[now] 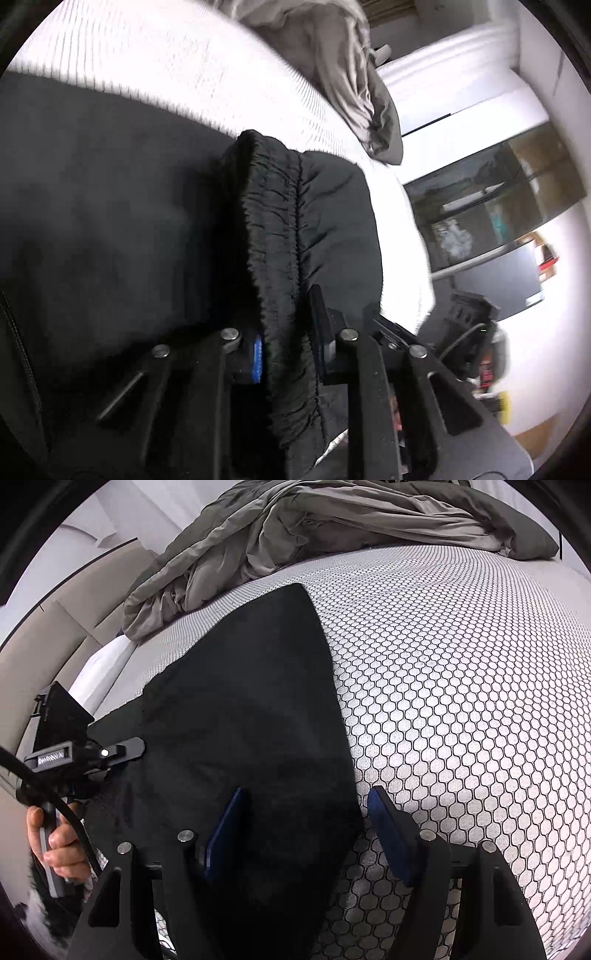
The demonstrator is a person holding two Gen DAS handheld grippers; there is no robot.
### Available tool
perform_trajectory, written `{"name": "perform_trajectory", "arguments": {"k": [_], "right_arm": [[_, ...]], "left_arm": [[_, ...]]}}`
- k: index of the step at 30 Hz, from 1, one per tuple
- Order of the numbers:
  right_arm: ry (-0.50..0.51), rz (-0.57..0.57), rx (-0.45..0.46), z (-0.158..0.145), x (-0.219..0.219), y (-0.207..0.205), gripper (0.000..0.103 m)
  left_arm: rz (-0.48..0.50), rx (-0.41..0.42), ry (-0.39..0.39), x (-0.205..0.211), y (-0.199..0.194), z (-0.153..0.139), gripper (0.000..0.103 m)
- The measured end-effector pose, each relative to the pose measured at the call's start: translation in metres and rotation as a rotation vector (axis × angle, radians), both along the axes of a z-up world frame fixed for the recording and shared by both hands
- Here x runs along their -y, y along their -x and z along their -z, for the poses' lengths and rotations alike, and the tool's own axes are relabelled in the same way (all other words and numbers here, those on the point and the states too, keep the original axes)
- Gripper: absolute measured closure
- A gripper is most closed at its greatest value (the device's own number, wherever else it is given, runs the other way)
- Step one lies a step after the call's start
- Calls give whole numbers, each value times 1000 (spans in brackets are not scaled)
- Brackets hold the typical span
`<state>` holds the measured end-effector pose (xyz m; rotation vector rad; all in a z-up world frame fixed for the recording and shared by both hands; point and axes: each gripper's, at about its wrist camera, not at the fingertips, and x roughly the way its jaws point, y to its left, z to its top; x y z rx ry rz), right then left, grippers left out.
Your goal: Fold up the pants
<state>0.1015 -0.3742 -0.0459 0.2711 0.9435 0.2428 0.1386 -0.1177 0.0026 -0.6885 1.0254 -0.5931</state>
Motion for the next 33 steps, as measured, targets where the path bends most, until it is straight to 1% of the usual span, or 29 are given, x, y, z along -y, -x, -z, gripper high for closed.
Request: {"name": "perform_trajectory", "arguments": {"k": [1, 4, 6, 8, 10, 11, 13, 14, 17, 18, 20, 21, 22, 24, 25, 26, 27, 28, 29, 31, 32, 33], "right_arm": [[-9, -9, 2, -3, -4, -3, 33], [-33, -40, 19, -11, -14, -4, 33], [-52, -54, 24, -15, -22, -5, 33], [-70, -73, 25, -19, -32, -9, 33], [-62, -94, 24, -21, -46, -12, 33], [-57, -106, 23, -22, -53, -14, 33], [-41, -129, 10, -19, -66, -18, 33], [-37, -135, 9, -18, -69, -19, 33], [-19, -140, -2, -13, -77, -20, 33], [-18, -136, -6, -12, -76, -20, 33], [-26, -127, -11, -10, -73, -20, 33], [-34, -121, -12, -10, -70, -19, 33], [-42, -115, -11, -11, -66, -17, 33], [-49, -108, -5, -13, -58, -12, 33], [-47, -105, -1, -14, -54, -9, 33], [-40, -103, 7, -16, -52, -6, 33], [-29, -101, 16, -18, -51, -2, 33], [-22, -100, 26, -19, -51, 3, 33], [-21, -107, 54, -22, -52, 10, 33], [-34, -124, 85, -26, -57, 18, 33], [-58, -154, 89, -28, -62, 21, 33], [-54, -173, 104, -31, -69, 24, 34]], "left_arm": [[-21, 27, -37, -3, 2, -9, 88], [-90, 86, -104, -29, 8, -34, 89], [-129, 109, -140, -53, 13, -46, 89], [-176, 116, -208, -82, 21, -52, 89], [-210, 103, -261, -104, 25, -49, 89], [-215, 77, -269, -111, 24, -42, 89], [-196, 15, -273, -120, 19, -23, 89], [-200, 0, -275, -125, 17, -16, 88], [-187, -18, -270, -133, 14, -8, 87], [-185, -23, -277, -133, 13, -8, 83], [-213, -27, -332, -134, 13, -8, 72], [-231, -30, -362, -136, 14, -8, 61], [-245, -34, -389, -138, 17, -9, 56], [-277, 6, -432, -138, 23, -17, 56], [-302, 30, -496, -136, 29, -24, 56], [-330, 73, -571, -135, 38, -33, 56], [-340, 115, -613, -132, 45, -40, 56], [-330, 176, -637, -125, 53, -48, 56], [-301, 218, -630, -119, 59, -56, 56], [-202, 289, -601, -101, 66, -61, 50], [-137, 313, -579, -92, 70, -59, 50], [-79, 320, -566, -83, 71, -55, 50]]}}
